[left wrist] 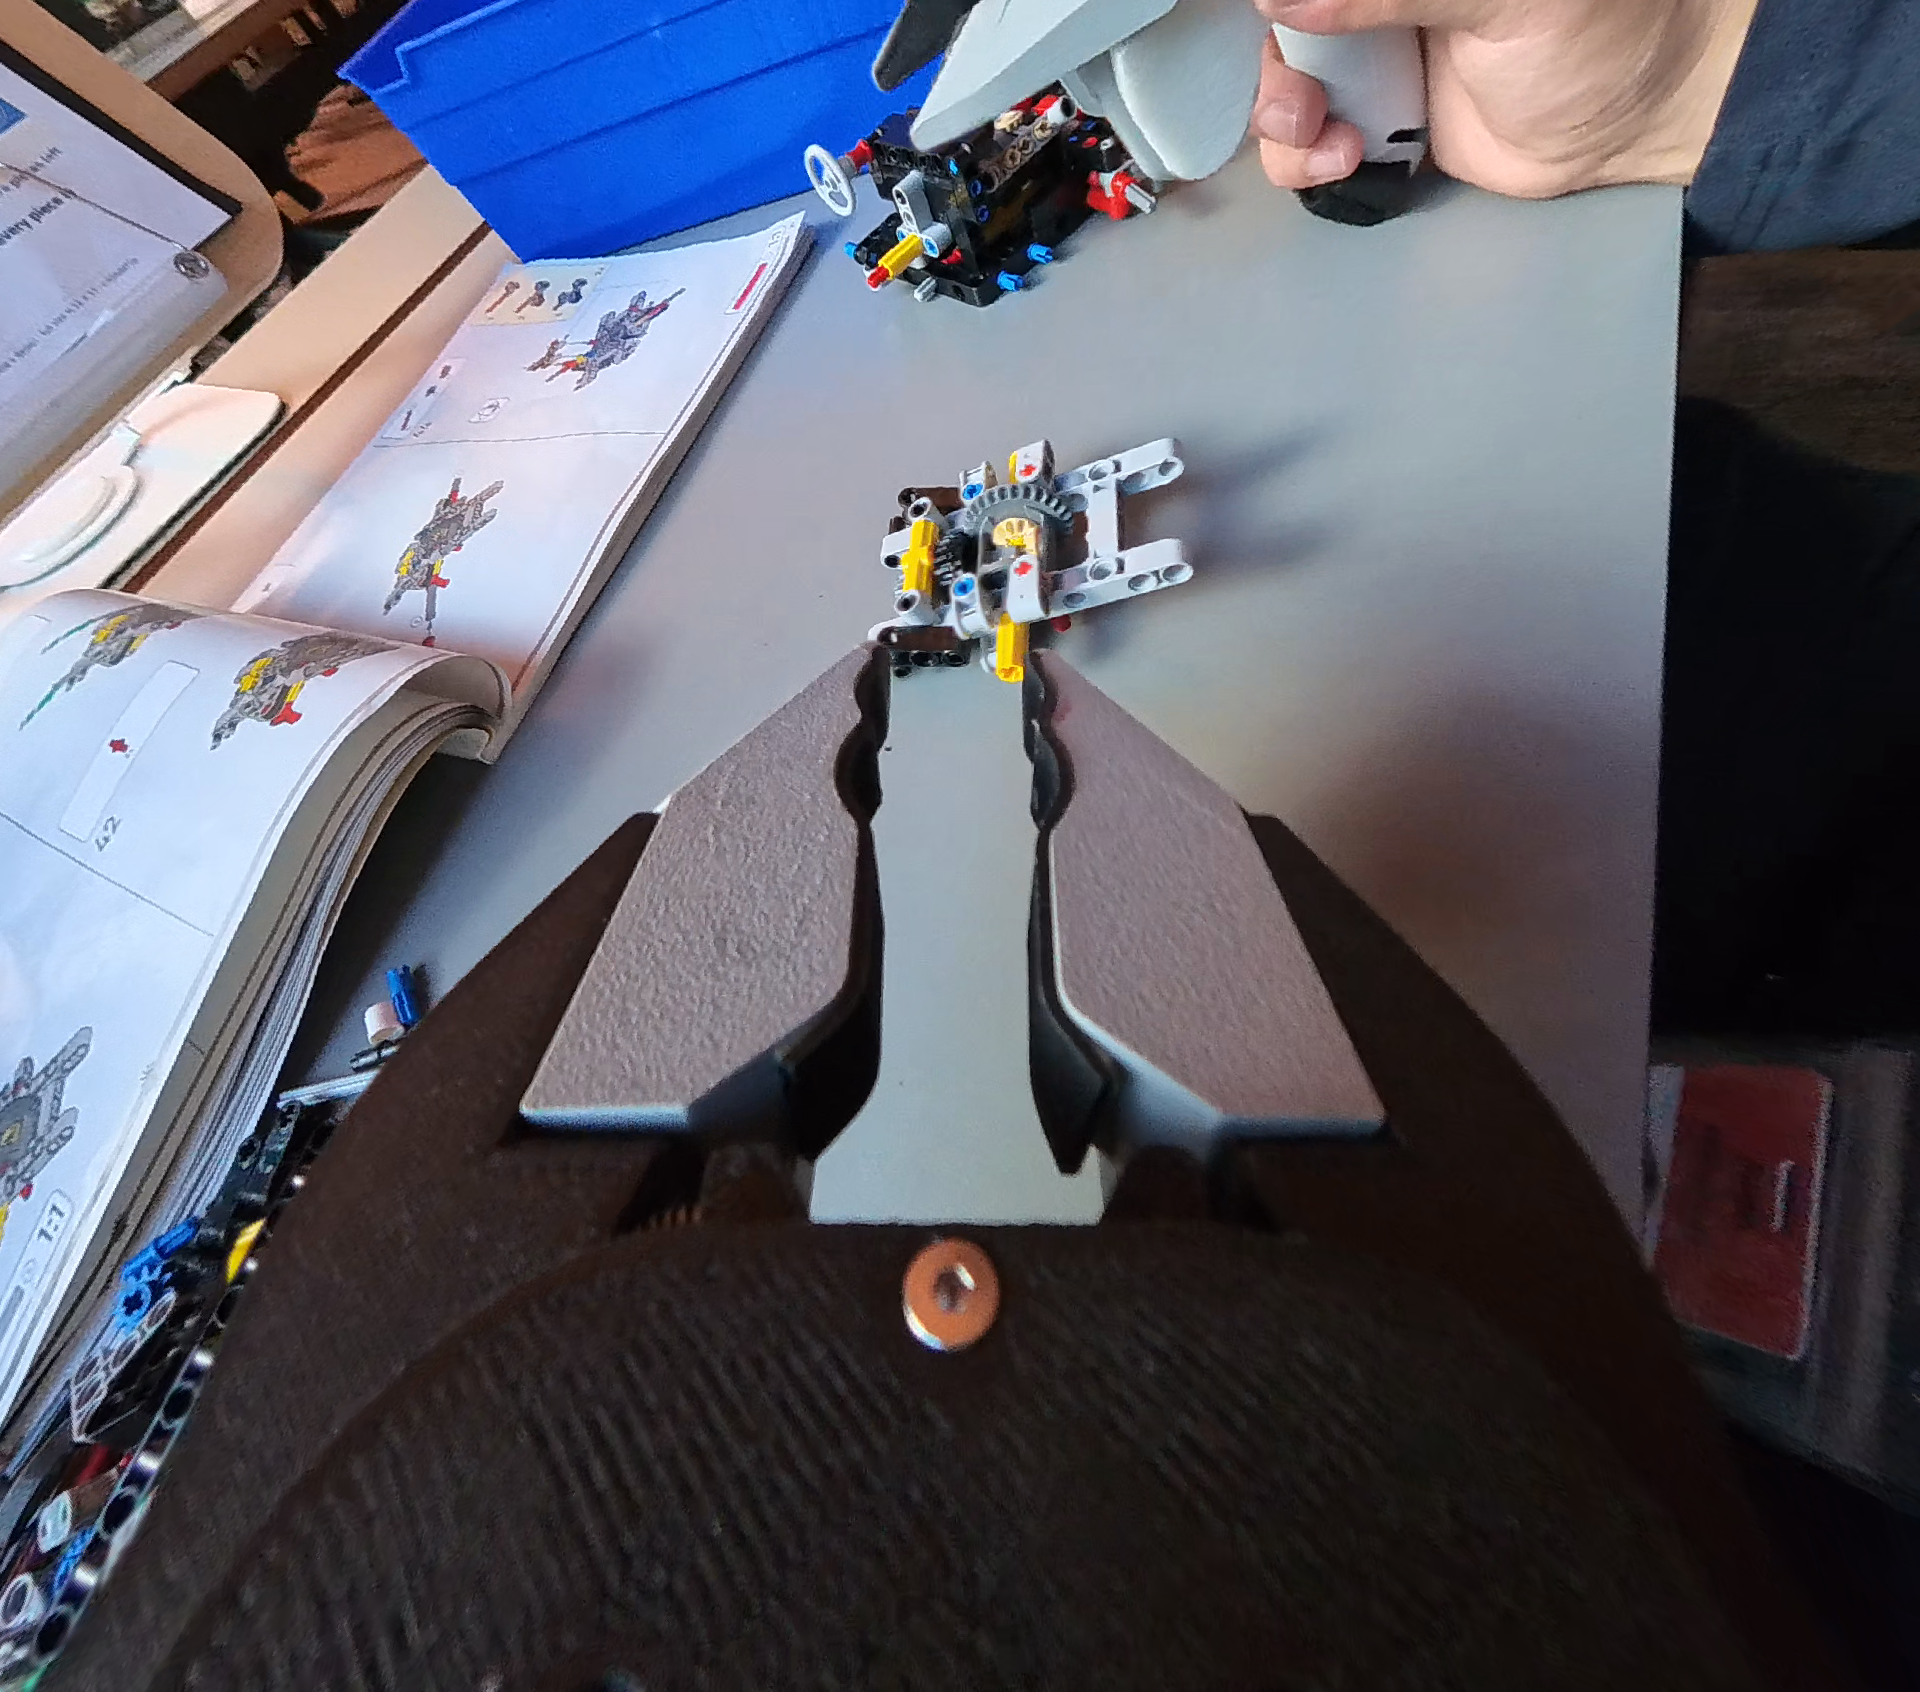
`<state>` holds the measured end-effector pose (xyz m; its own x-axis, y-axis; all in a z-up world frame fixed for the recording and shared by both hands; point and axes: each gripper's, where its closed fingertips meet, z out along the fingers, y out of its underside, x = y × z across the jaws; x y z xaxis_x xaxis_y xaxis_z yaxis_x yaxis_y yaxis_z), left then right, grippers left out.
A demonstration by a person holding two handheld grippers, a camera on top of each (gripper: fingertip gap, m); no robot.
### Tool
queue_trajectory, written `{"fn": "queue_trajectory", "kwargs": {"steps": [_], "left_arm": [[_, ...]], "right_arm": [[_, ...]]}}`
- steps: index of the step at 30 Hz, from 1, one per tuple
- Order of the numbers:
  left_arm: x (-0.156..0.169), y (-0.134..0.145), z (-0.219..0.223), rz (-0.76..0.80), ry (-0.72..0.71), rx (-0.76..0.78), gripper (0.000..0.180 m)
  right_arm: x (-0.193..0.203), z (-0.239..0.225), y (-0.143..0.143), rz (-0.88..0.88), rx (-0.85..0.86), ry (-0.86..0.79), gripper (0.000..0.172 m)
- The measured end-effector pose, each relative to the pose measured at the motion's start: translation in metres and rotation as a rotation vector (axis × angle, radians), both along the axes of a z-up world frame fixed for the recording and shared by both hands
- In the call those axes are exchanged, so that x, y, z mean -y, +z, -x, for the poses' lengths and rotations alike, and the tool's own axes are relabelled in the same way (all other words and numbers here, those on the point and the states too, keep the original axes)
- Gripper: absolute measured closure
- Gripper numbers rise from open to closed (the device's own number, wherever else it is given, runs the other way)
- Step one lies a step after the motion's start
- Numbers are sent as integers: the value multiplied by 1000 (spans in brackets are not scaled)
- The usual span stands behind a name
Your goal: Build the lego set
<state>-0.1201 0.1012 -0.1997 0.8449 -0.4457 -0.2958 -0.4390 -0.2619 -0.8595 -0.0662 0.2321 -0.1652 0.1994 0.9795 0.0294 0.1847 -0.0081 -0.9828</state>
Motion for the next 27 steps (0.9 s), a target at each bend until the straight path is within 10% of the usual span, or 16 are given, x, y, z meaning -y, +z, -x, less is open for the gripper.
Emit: {"fn": "queue_trajectory", "kwargs": {"steps": [27], "left_arm": [[2,-7,-5,-12,-15,-112,163]], "right_arm": [[-5,1,-3,-26,27,-37,138]]}}
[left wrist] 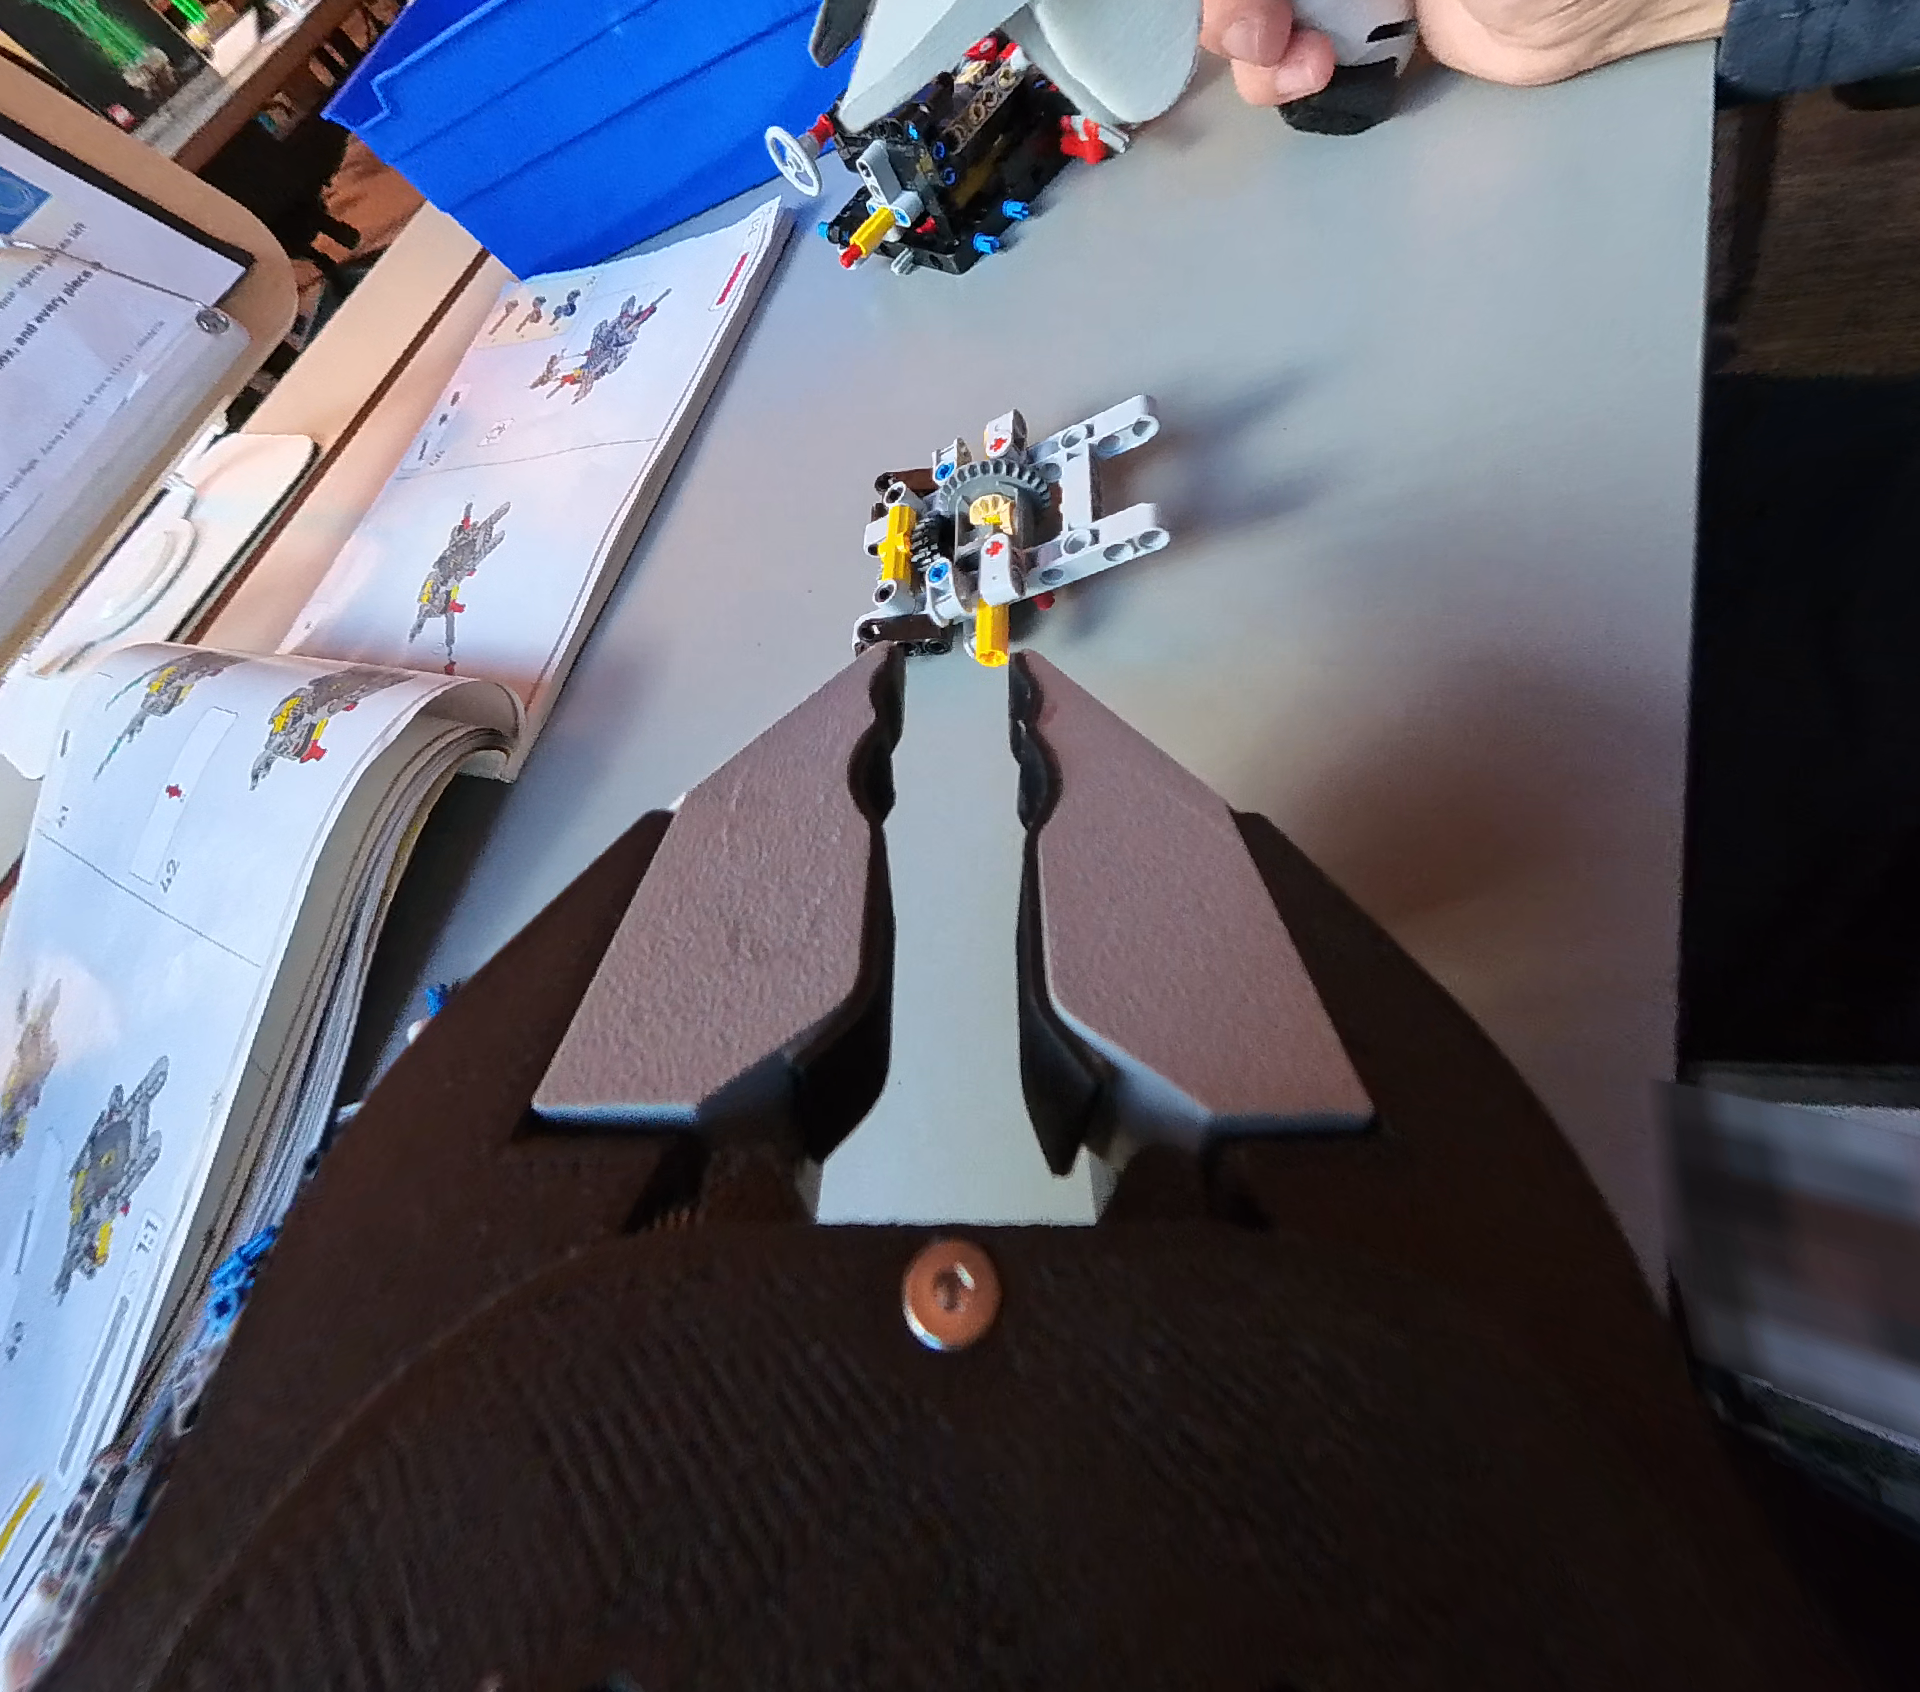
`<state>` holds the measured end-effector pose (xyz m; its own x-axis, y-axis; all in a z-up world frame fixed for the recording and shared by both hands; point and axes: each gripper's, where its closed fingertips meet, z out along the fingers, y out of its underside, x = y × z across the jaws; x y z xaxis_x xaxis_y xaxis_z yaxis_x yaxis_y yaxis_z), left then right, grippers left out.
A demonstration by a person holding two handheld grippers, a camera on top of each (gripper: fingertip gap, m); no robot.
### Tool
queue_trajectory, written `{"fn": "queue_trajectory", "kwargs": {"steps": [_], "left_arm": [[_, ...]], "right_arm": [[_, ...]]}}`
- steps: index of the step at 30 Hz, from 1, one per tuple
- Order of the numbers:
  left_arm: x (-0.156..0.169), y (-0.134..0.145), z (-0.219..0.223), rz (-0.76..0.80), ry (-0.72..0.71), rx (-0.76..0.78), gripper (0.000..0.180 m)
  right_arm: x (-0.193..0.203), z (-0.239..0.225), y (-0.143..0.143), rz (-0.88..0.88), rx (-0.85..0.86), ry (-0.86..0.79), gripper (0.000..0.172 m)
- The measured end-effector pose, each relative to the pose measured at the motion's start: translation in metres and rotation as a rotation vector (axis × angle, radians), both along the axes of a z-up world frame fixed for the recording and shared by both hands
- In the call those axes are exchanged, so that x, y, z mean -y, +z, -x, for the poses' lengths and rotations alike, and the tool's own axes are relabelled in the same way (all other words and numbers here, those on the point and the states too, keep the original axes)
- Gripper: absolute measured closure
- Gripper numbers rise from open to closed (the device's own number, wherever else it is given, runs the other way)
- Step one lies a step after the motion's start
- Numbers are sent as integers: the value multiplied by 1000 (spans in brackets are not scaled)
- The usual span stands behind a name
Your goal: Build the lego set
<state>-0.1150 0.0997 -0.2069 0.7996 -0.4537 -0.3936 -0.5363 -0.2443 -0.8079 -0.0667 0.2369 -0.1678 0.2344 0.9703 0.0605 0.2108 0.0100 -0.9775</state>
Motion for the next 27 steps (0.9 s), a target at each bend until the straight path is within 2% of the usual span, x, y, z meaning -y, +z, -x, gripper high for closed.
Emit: {"fn": "queue_trajectory", "kwargs": {"steps": [5,15,27], "left_arm": [[1,-4,-2,-7,-9,-65,165],[6,-22,-13,-23,-39,-294,172],[4,-29,-11,-1,-21,-342,174]], "right_arm": [[0,0,1,-2,-4,-4,139],[1,-1,3,-6,-20,6,140],[7,-1,8,-40,-51,31,143]]}}
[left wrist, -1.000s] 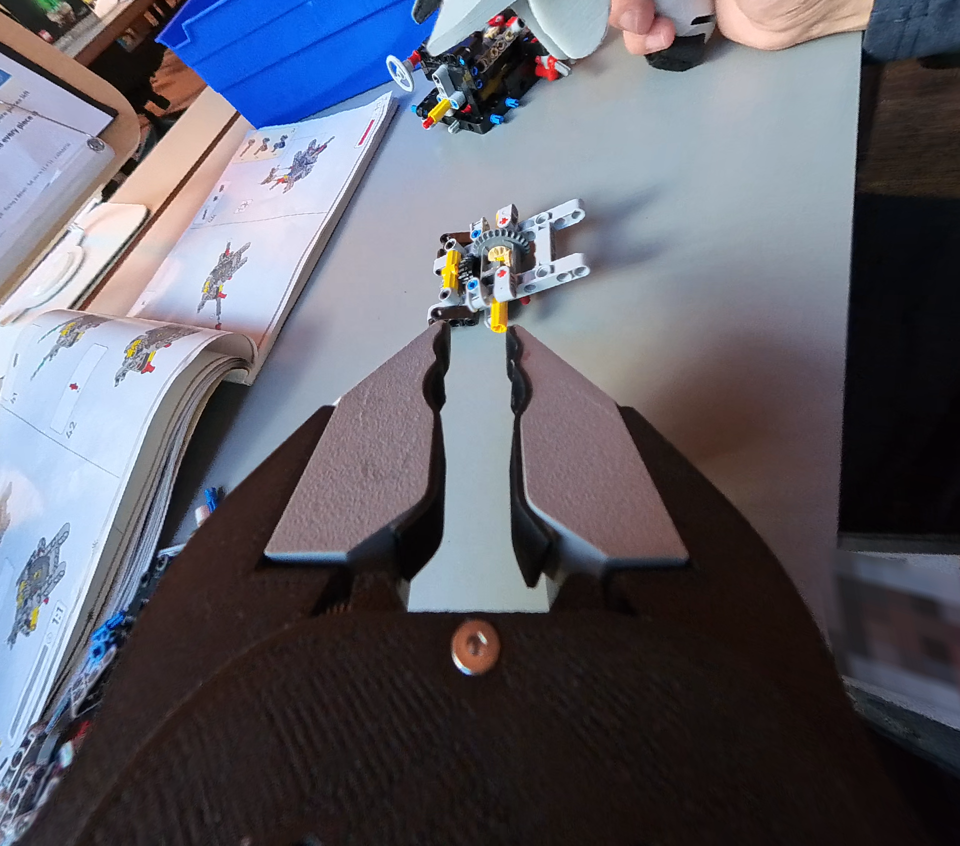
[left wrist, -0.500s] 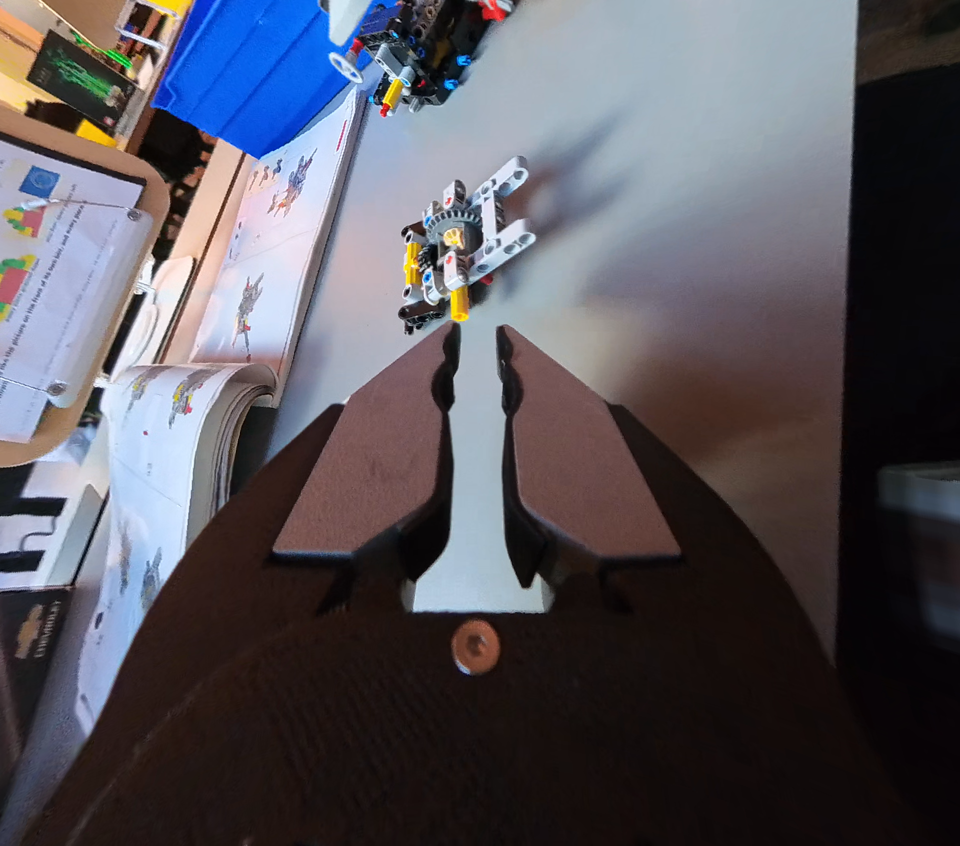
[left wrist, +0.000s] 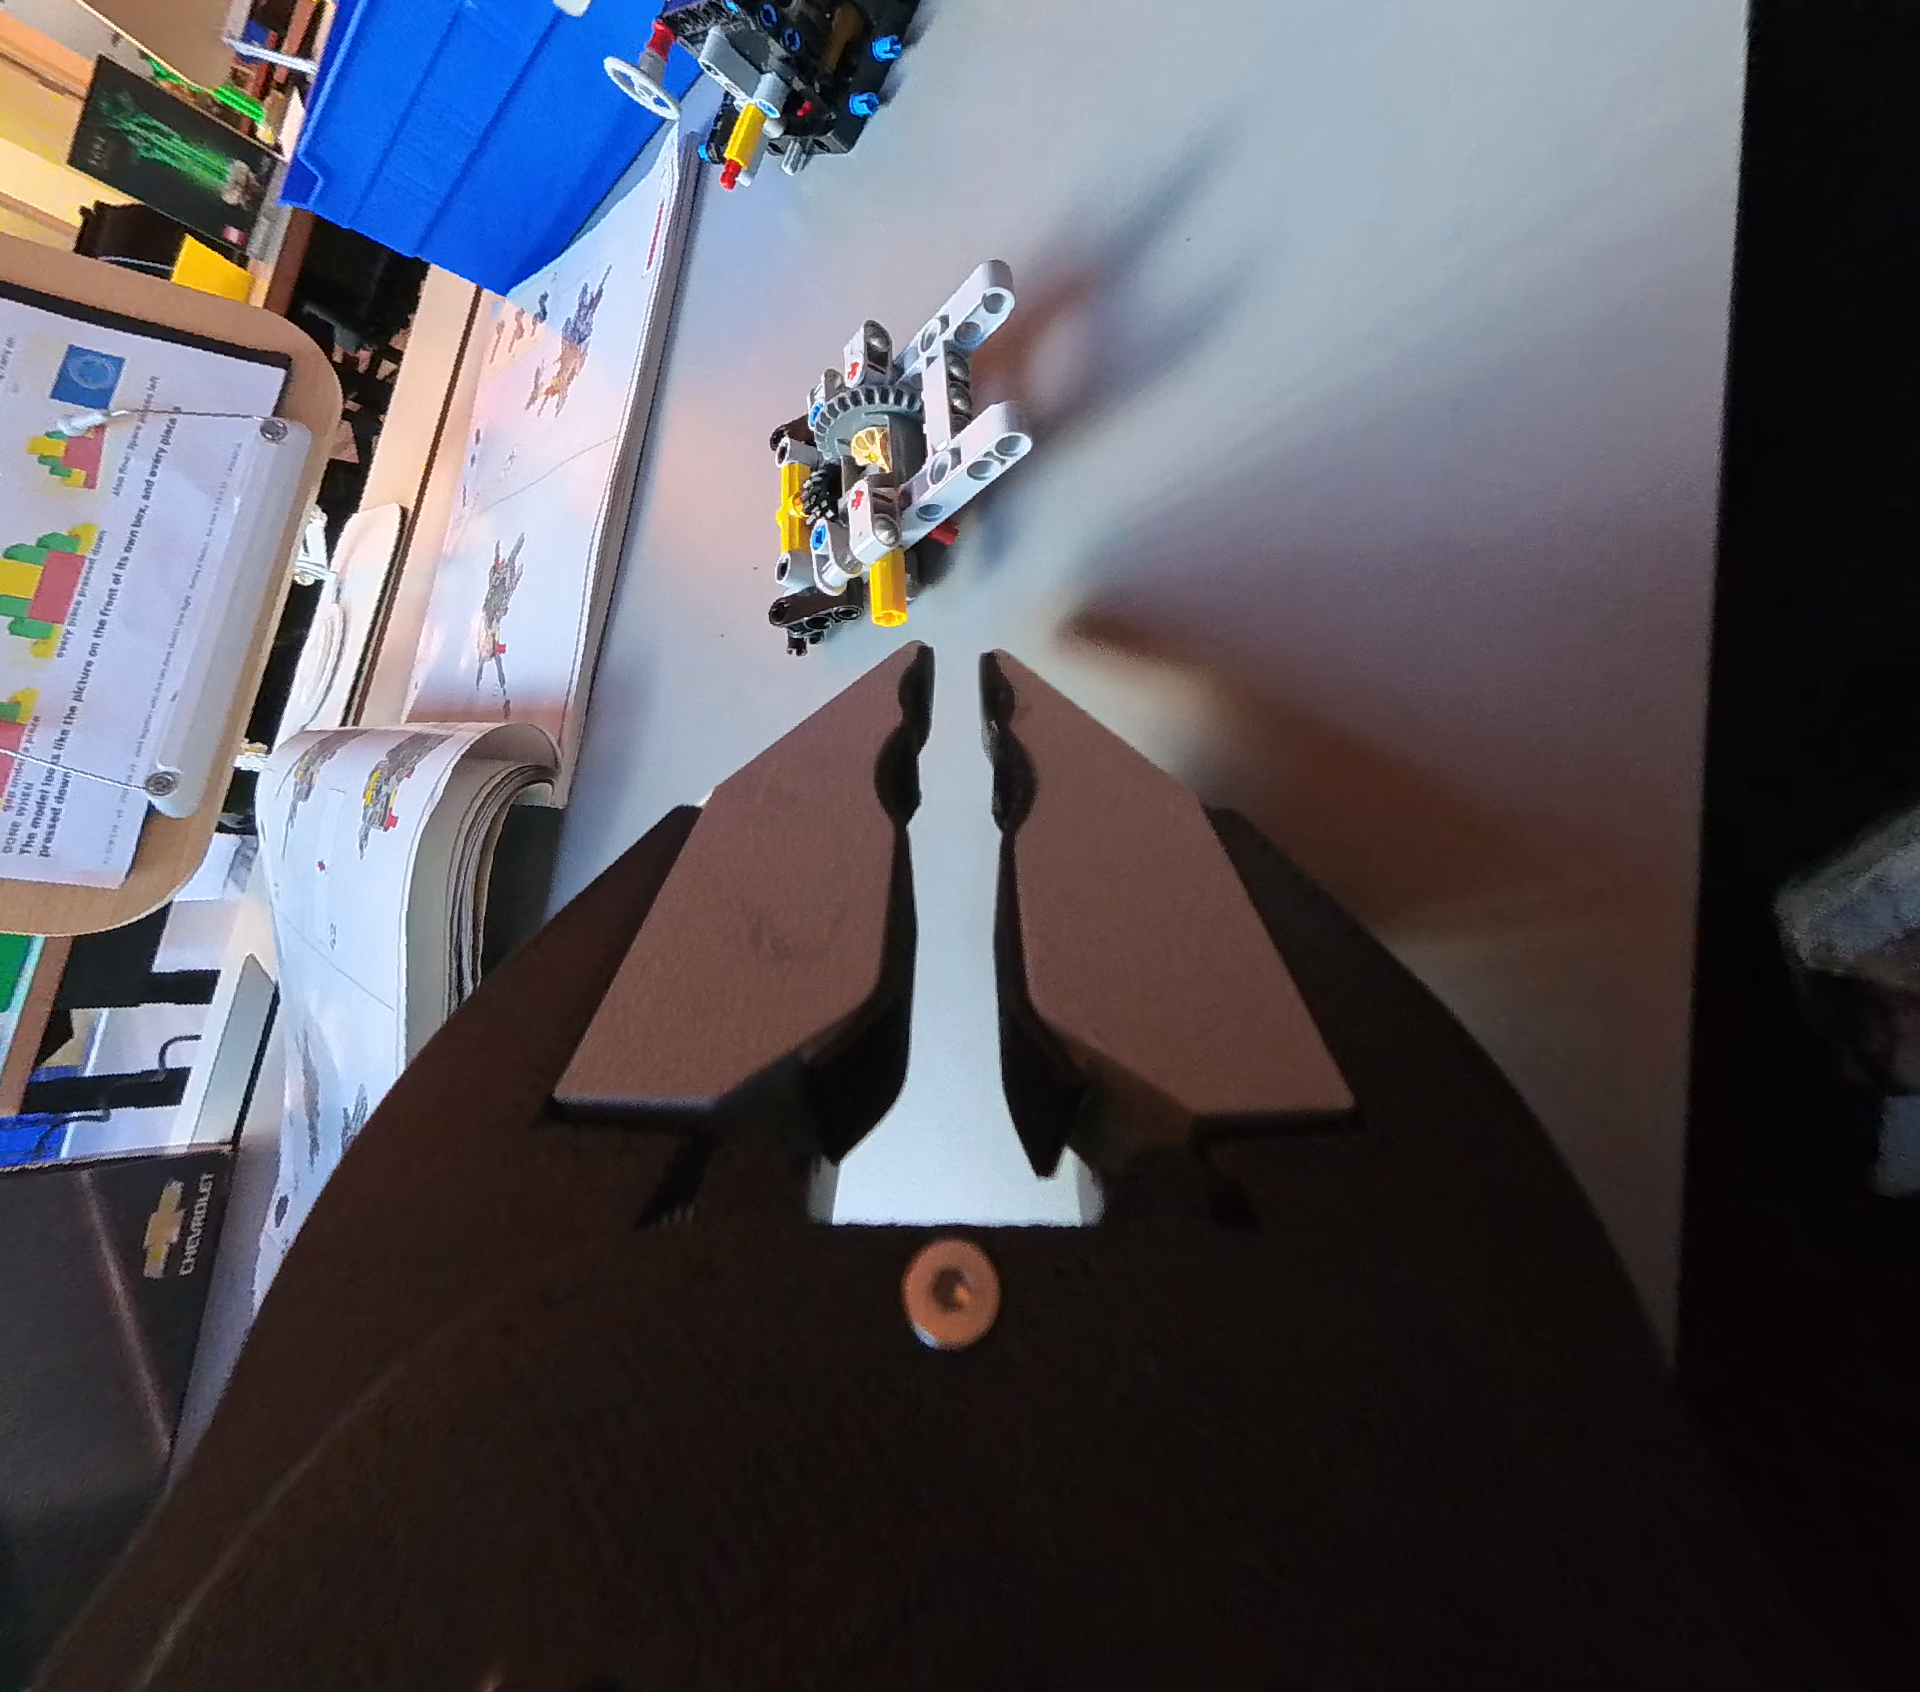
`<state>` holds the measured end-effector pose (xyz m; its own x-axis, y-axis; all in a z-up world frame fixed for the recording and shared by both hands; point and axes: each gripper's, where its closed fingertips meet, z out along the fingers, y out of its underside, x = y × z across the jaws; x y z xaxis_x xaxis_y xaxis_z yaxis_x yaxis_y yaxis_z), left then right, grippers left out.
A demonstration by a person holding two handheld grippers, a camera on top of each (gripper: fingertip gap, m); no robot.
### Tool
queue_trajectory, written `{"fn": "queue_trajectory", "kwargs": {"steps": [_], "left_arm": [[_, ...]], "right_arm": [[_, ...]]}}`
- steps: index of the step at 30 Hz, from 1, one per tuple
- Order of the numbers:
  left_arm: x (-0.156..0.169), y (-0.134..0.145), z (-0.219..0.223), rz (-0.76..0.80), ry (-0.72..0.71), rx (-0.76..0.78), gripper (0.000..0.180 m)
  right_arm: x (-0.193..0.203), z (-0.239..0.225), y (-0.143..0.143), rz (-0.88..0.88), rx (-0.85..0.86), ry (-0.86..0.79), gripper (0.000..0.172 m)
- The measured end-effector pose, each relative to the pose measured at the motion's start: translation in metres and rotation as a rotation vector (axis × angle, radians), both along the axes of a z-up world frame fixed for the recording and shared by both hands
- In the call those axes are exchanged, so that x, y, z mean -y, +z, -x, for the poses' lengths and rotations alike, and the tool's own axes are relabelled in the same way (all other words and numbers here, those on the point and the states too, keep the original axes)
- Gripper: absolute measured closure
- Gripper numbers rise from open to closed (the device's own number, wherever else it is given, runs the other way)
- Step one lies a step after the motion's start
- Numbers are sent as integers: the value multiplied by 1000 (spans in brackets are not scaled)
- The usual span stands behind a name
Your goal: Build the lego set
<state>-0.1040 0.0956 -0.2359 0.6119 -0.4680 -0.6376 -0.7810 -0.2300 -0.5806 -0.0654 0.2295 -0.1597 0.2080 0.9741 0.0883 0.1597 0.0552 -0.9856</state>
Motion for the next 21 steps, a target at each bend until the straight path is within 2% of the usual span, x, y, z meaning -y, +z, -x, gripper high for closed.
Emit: {"fn": "queue_trajectory", "kwargs": {"steps": [3,6,9,12,17,21], "left_arm": [[-1,4,5,-11,39,32,176],[-1,5,32,39,200,130,179],[7,4,67,119,339,282,173],[15,4,97,178,447,352,162],[32,-6,113,283,496,361,165],[33,-9,110,280,486,362,170]], "right_arm": [[2,1,0,-16,4,4,143],[1,2,-1,-4,7,7,143],[-1,0,1,22,-13,5,143],[-4,-2,3,49,-35,7,144],[-5,-3,6,64,-56,9,144],[-3,-3,5,54,-50,14,144]]}}
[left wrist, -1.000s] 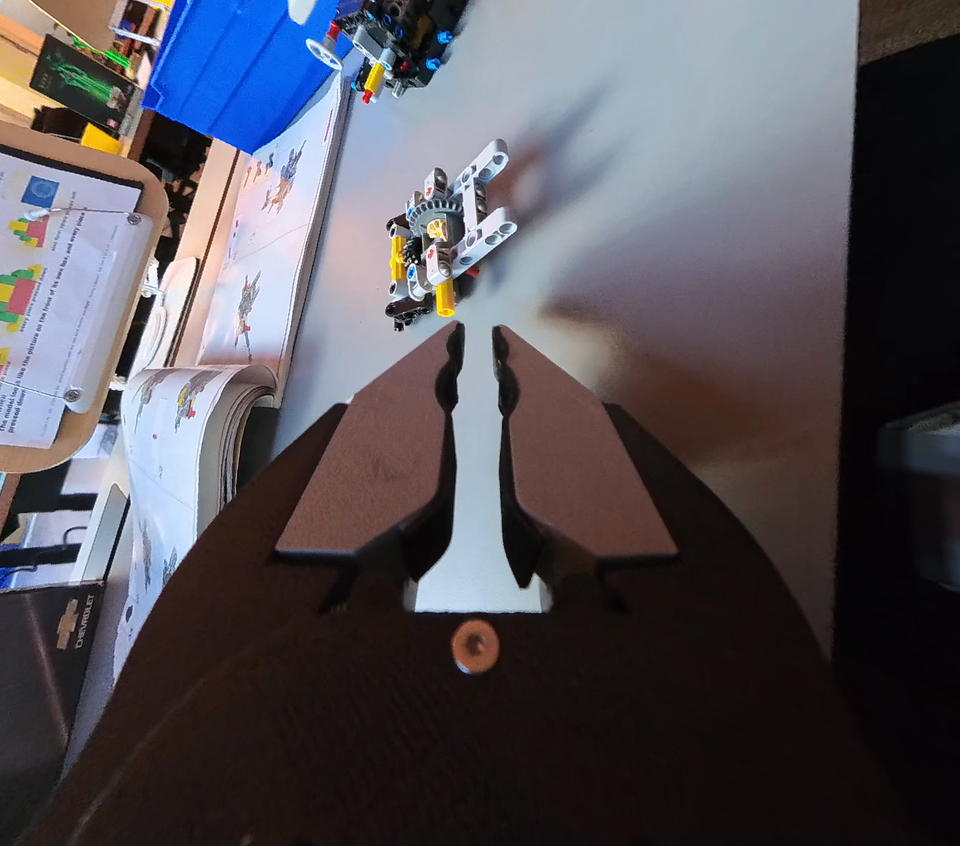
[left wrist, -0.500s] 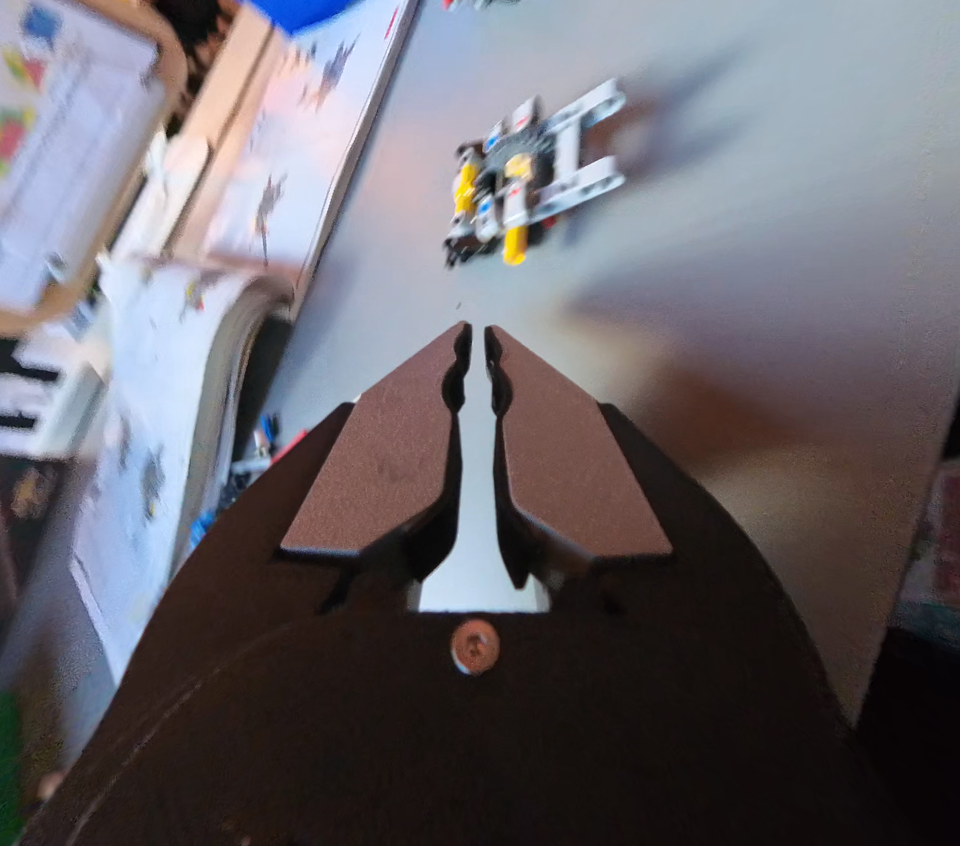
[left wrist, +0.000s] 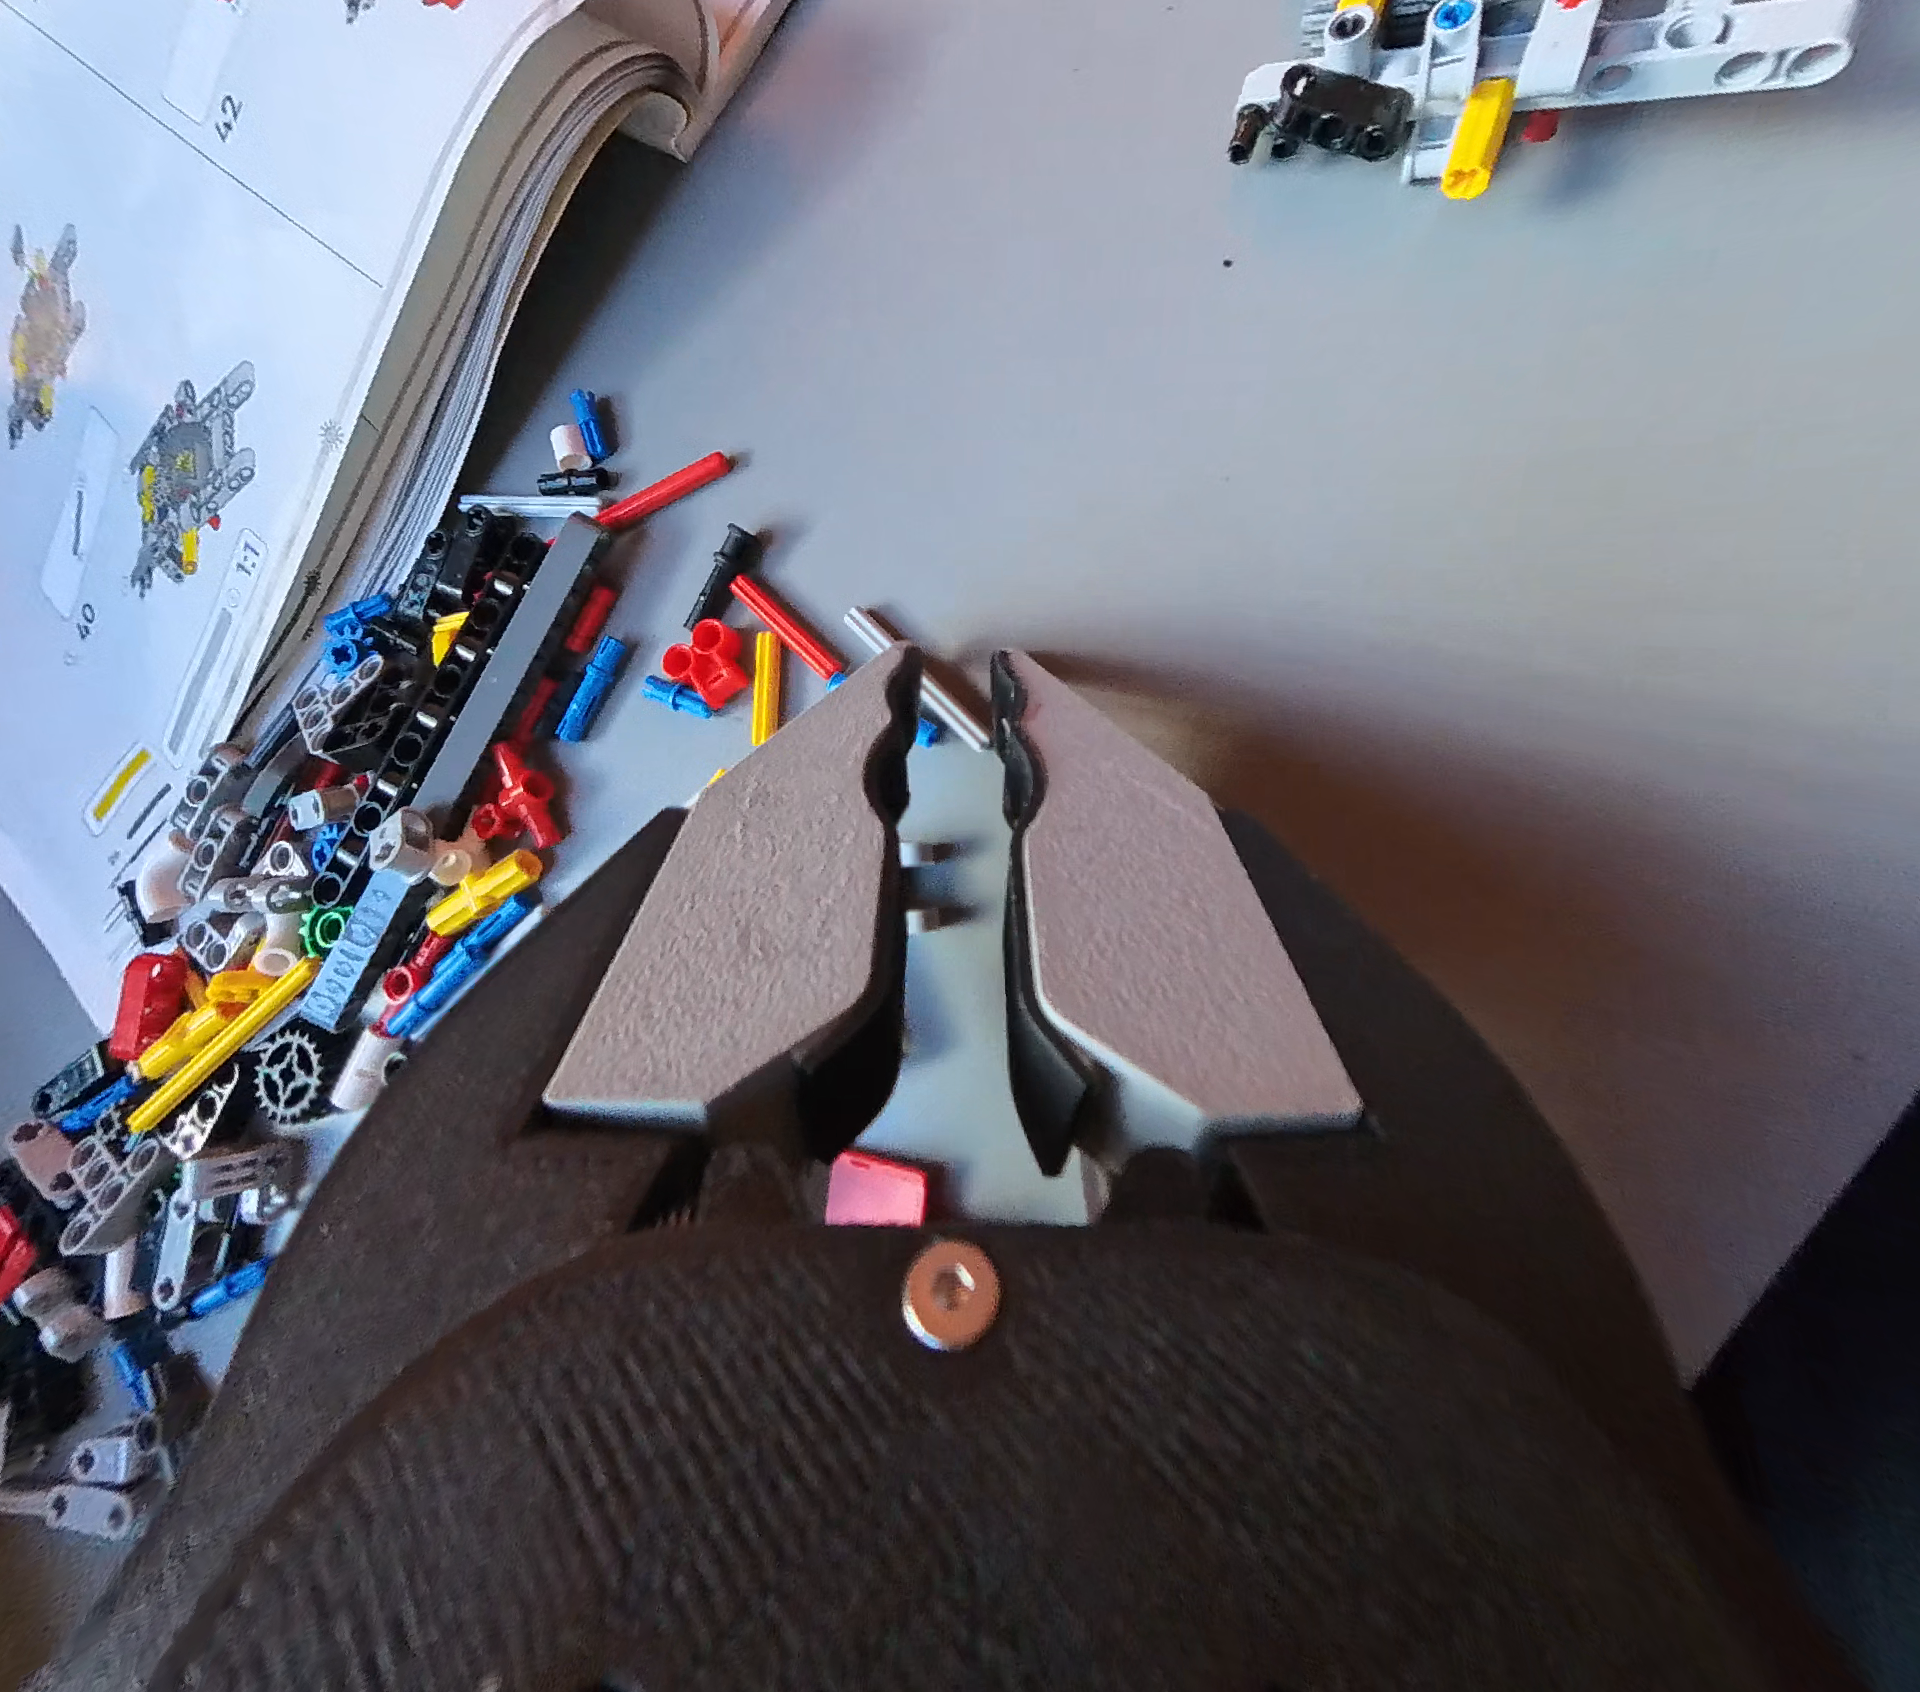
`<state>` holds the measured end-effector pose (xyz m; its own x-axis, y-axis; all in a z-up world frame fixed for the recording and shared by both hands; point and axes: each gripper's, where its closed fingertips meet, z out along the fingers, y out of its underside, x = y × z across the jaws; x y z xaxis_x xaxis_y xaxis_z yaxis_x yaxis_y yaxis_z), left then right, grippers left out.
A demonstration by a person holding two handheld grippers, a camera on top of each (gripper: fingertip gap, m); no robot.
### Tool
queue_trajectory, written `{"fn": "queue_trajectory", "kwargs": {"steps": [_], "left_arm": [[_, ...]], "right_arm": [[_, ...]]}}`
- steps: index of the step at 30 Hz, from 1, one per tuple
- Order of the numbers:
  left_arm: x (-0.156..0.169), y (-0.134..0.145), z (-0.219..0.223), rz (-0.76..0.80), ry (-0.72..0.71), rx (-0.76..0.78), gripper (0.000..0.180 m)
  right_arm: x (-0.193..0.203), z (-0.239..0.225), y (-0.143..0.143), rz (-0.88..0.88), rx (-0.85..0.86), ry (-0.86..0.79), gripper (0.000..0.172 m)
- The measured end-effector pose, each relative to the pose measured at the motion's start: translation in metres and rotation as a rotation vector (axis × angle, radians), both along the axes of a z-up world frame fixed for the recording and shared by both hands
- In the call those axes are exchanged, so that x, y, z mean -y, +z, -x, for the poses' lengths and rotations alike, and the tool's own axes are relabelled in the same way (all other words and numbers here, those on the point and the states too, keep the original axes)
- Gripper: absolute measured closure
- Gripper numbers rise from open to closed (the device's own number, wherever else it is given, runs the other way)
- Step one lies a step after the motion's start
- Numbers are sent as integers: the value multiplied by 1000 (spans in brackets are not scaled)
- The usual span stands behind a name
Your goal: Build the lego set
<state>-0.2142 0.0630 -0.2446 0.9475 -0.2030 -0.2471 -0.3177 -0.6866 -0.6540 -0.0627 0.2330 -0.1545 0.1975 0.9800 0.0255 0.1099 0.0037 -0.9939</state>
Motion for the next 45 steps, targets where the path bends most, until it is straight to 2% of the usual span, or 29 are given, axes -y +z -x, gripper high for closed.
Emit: {"fn": "queue_trajectory", "kwargs": {"steps": [6,9,12,18,28,41,45], "left_arm": [[-1,-1,-2,-9,-31,-20,179],[-2,0,1,-27,-20,-10,173],[-4,4,0,-55,-11,24,159],[-7,24,2,-156,-28,-29,163],[-7,41,-4,-244,-51,137,162],[-2,34,-12,-164,-36,243,159],[-2,34,-18,-164,-51,201,159]], "right_arm": [[0,0,0,2,1,-1,145],[-1,0,0,2,1,-3,145],[0,0,0,-7,1,-5,146],[-3,-1,0,-37,11,-35,146],[-18,-5,-2,-43,31,-115,146],[-13,-3,0,-79,27,-104,146],[-9,-3,1,-80,21,-87,146]]}}
